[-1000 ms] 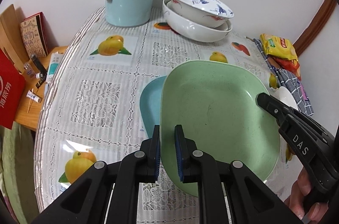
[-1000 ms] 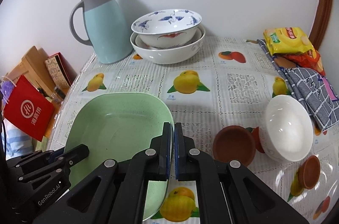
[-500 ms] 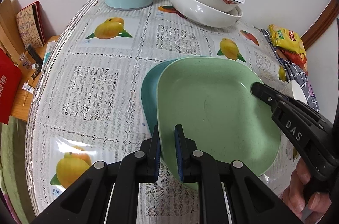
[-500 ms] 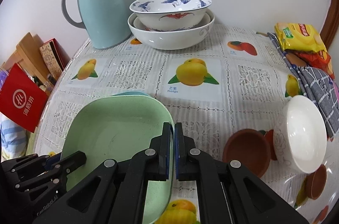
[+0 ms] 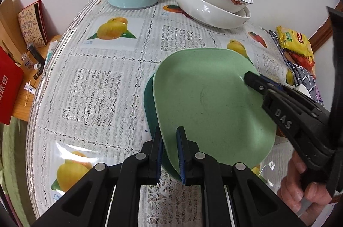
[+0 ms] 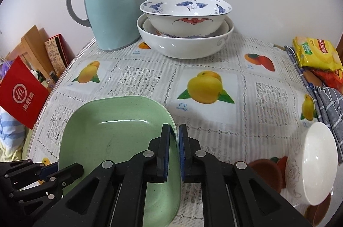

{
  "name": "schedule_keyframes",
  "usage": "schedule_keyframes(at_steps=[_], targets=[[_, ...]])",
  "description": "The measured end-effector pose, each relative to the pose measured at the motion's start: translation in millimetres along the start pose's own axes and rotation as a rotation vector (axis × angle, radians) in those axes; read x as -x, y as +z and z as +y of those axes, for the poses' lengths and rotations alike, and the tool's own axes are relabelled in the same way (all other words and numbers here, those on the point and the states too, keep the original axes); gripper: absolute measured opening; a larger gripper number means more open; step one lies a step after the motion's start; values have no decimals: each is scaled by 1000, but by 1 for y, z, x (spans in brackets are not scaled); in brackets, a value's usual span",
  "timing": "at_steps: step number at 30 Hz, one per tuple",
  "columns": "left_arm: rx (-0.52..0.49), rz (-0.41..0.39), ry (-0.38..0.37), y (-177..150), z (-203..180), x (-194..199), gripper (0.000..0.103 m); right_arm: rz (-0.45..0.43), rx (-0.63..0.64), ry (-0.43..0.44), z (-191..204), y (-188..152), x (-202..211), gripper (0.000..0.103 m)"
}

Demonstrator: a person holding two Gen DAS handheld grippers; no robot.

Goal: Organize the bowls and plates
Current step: 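Lower the light-green plate onto the light-blue plate and open the right tool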

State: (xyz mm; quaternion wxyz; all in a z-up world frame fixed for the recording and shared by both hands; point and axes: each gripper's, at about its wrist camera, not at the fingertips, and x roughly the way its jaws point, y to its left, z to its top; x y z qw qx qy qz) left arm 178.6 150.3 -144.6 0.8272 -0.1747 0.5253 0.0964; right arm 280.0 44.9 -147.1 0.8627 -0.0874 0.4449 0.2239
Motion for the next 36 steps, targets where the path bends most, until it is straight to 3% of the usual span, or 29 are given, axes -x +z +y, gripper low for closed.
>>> schedule_keyframes(at_steps=[4, 7, 9, 14, 19, 20, 30, 36], targets=[[-24, -21, -18, -1, -3, 10, 29, 2, -10, 48, -3, -2, -5, 10], [-41, -35, 14, -4, -7, 16, 42, 3, -8, 51, -1, -5, -6, 10], [-45, -38, 6, -5, -8, 19, 45, -8, -10, 53, 1, -6, -4, 10], [-41, -43, 5, -10, -9, 29, 46, -31, 5, 32, 3, -7, 12, 12], [-55, -76, 12, -17, -19, 44, 46, -101, 34, -4, -3, -20, 59, 45], [-65, -83, 10, -19, -24, 48, 46, -118, 38, -18, -5, -24, 69, 47], [-125, -155, -40, -37, -82, 83, 46, -213, 6, -216, -69, -80, 165, 60], [-165, -187, -62, -51, -121, 95, 46, -221, -145, -233, -135, -121, 199, 61]])
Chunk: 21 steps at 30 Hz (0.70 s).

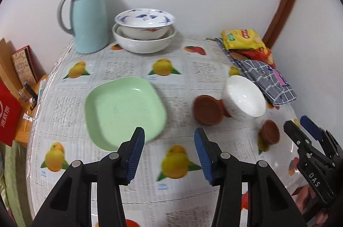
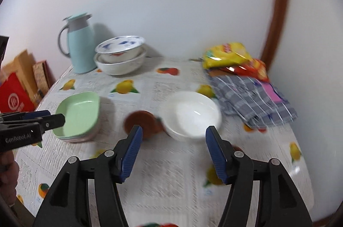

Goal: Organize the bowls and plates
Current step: 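Lower the light-green plate onto the light-blue plate and open the right tool, then move the open left tool over one brown clay bowl while the right tool approaches another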

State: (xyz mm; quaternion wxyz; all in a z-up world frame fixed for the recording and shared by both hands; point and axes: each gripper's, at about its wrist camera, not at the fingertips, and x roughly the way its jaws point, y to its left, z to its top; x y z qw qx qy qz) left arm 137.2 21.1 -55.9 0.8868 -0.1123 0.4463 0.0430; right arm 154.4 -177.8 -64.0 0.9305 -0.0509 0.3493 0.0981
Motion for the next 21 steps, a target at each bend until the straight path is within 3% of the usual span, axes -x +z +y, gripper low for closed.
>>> schedule_keyframes(at_steps=[9, 21], targets=[[-26, 64, -3, -9, -45, -14, 46, 44, -58, -106, -56, -28, 18, 64], [-22, 84, 31, -3, -67, -37, 46, 84, -166, -74, -100, -44, 8, 67]])
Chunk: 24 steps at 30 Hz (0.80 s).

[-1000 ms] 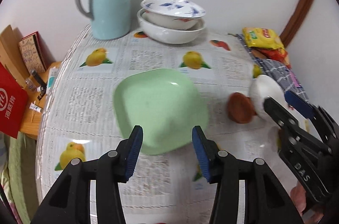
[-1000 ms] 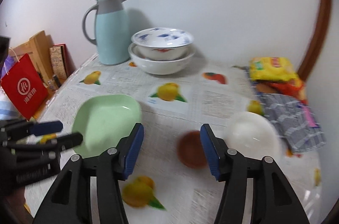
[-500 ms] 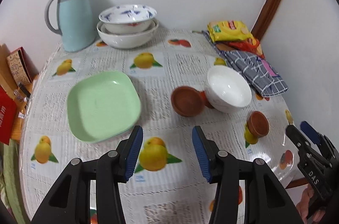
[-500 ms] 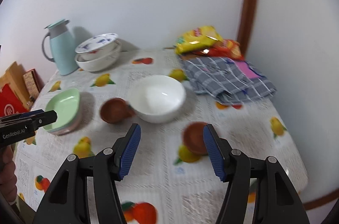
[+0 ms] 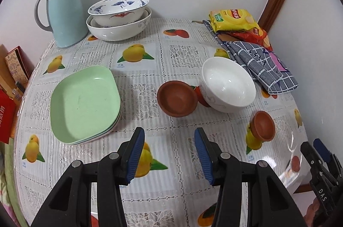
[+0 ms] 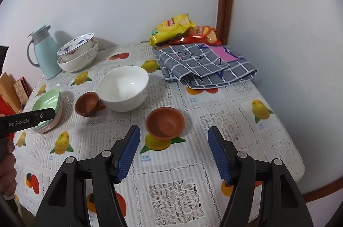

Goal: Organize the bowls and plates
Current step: 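Move the open left tool over one brown clay bowl while the right tool approaches another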

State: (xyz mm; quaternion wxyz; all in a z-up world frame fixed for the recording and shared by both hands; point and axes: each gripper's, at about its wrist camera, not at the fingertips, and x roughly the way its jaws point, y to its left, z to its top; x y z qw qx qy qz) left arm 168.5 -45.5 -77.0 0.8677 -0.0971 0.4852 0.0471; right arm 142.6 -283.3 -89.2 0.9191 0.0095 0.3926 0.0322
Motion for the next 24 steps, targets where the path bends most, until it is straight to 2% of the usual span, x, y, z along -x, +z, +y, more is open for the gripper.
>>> schedule_keyframes(at_steps=[6, 13, 21, 24], targets=[[4, 20, 14, 11, -1, -13, 46, 19, -37, -1, -14, 1, -18, 67], [20, 71, 3, 21, 5, -42, 46, 36, -62, 11, -21, 2, -42, 67], [62, 96, -22, 29, 15, -70, 46, 82, -82, 4, -21, 4, -79, 66], [91, 108, -47, 32, 21, -82, 46, 91, -79, -5, -20, 2, -91, 59]])
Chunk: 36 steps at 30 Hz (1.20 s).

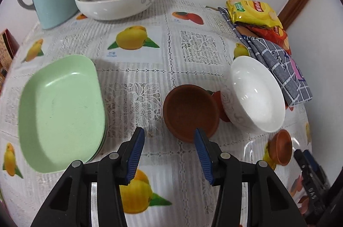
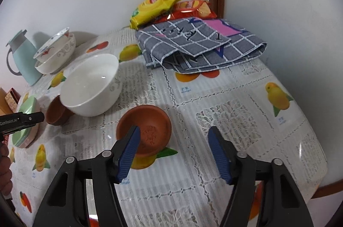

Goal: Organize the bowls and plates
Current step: 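Move the open left tool over one brown clay bowl while the right tool approaches another, then close the left tool on a brown clay bowl rim while the right tool grips the other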

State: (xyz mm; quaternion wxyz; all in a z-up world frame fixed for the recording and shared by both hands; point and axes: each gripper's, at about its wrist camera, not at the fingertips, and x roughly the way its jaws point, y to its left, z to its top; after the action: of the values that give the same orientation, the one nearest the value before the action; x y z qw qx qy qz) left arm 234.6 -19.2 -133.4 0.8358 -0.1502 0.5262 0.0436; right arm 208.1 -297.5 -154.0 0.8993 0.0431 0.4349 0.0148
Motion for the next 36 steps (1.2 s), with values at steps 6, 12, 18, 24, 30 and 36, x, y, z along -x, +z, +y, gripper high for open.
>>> schedule_keyframes(at_steps=[6, 12, 18, 24, 30, 36], targets=[[1, -6, -19, 9, 1, -13, 46, 24, -20, -10, -2, 2, -18, 54], [0, 17, -40, 13, 5, -26, 46, 44, -29, -6, 1, 3, -33, 52], [-28, 13, -38, 16, 0, -32, 46, 88, -53, -8, 2, 1, -49, 47], [-49, 15, -33, 23, -4, -42, 46, 101, -42, -10, 3, 1, -53, 47], [-70, -4, -32, 25, -8, -48, 45, 107, -49, 0, 0, 5, -57, 47], [-123, -18, -18, 27, -15, -52, 32, 63, -37, -11, 4, 3, -56, 44]])
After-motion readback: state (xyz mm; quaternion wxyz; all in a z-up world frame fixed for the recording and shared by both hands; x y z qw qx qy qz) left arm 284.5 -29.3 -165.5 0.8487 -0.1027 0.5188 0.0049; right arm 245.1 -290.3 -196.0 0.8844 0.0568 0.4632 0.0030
